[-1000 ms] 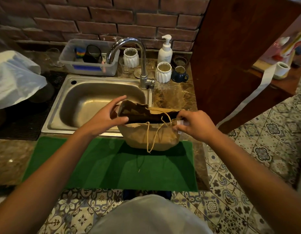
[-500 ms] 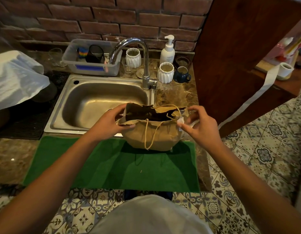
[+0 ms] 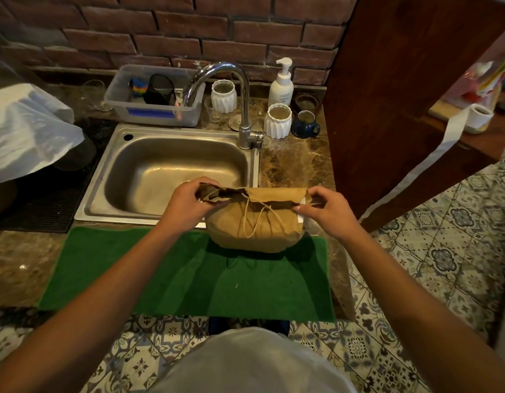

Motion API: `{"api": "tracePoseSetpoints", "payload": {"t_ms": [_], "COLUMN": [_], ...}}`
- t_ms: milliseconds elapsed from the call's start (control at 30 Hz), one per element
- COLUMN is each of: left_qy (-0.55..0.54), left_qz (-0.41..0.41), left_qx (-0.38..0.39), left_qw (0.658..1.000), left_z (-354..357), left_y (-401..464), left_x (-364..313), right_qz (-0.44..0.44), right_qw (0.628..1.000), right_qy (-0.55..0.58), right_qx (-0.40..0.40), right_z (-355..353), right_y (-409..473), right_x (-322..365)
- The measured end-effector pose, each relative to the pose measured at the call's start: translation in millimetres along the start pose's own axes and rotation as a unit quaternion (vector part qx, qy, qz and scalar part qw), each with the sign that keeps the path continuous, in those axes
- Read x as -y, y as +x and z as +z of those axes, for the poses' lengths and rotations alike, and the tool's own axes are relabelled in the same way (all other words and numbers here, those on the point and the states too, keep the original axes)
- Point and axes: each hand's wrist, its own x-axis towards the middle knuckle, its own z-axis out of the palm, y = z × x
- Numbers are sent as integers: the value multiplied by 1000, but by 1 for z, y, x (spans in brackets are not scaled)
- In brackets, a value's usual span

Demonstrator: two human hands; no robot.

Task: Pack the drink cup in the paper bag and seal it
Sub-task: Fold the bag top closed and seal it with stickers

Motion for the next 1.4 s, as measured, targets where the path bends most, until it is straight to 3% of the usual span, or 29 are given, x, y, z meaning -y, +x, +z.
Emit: {"api": "tracePoseSetpoints", "payload": {"t_ms": [200, 300, 600, 800, 933, 1033, 1167, 1267, 1400], "left_qy": [-49, -84, -141, -98, -81, -51, -46, -44, -35], "left_qz": [33, 18, -10, -13, -4, 1, 20, 41, 52], "left_qx": [124, 109, 97, 110, 116, 119, 134, 134, 164], "left_qw": [990, 990, 985, 989, 990, 992, 990, 989, 984], "left_z": [-17, -14, 1, 3, 3, 8, 13, 14, 7], "left_y": [-6, -7, -13, -14, -17, -18, -19, -22, -24], "left_x": [-4, -2, -2, -6, -1, -1, -10, -15, -21], "right_qz": [-4, 5, -18, 30, 53, -11, -100, -142, -164], "right_qw": [999, 994, 993, 984, 985, 983, 950, 928, 928], "right_qy": [48, 102, 113, 164, 78, -37, -204, -257, -265], "right_qx": [-22, -26, 35, 57, 145, 178, 215, 230, 204], "right_z": [-2, 0, -3, -5, -21, -18, 13, 29, 34], "right_y": [3, 0, -7, -11, -10, -2, 9, 13, 13], "right_x": [-5, -9, -18, -26, -16, 10, 43, 55, 57]}}
